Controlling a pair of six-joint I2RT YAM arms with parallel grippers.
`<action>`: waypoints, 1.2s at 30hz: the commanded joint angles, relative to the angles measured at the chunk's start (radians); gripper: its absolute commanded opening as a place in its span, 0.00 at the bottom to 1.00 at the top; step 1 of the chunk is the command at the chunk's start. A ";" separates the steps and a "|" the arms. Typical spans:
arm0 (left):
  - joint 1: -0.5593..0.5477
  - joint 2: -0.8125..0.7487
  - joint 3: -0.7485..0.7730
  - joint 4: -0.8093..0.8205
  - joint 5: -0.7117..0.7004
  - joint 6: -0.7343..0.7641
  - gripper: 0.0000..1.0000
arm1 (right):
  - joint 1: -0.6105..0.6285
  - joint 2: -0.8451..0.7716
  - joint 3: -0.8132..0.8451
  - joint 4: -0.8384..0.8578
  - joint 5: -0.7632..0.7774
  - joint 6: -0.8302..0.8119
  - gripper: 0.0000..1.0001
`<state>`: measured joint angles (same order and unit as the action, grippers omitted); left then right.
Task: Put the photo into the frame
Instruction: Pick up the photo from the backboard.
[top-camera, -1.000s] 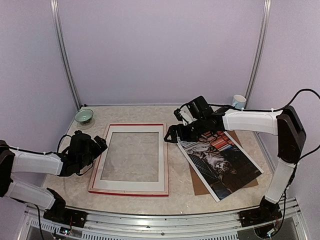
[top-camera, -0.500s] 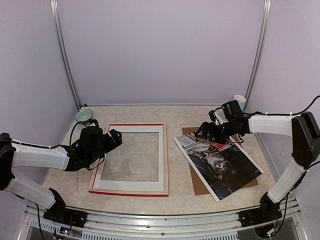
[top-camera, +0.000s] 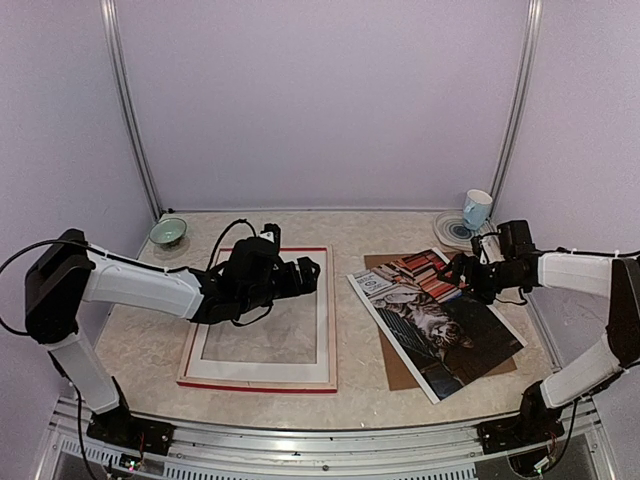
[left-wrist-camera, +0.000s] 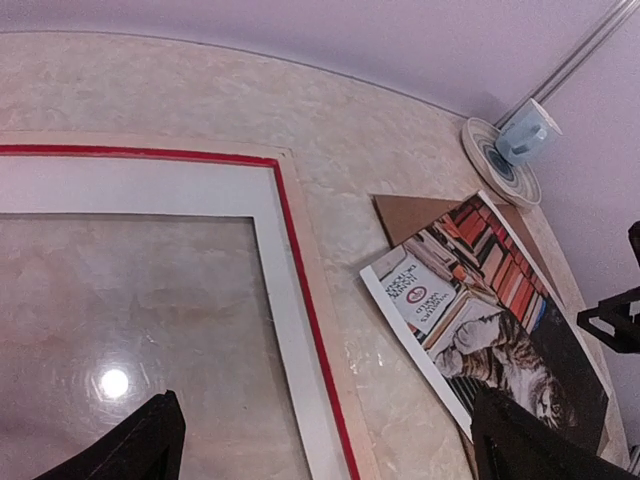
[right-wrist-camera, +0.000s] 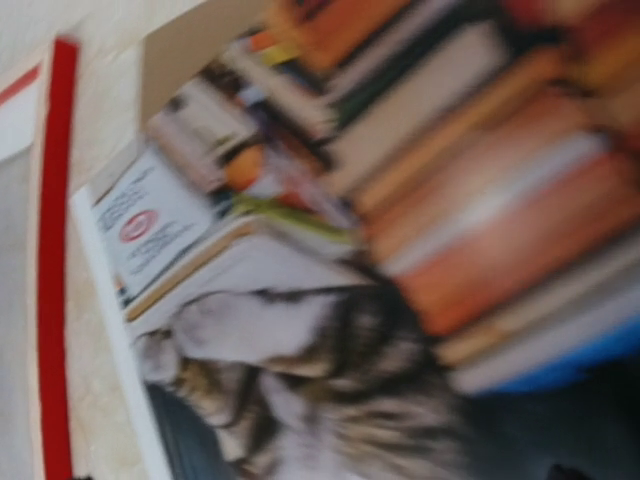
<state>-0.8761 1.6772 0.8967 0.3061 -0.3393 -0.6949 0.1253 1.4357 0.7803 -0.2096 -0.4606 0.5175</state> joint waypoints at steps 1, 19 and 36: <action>-0.061 0.077 0.119 0.011 0.075 0.082 0.99 | -0.104 -0.082 -0.074 -0.001 -0.009 0.005 0.98; -0.182 0.390 0.475 -0.007 0.313 0.262 0.99 | -0.372 -0.279 -0.209 -0.147 0.124 0.080 0.99; -0.198 0.364 0.393 0.062 0.478 0.399 0.99 | -0.428 -0.362 -0.248 -0.258 0.206 0.137 0.99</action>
<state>-1.0679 2.0407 1.2316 0.3523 0.1268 -0.3099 -0.2859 1.1244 0.5262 -0.3943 -0.3122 0.6289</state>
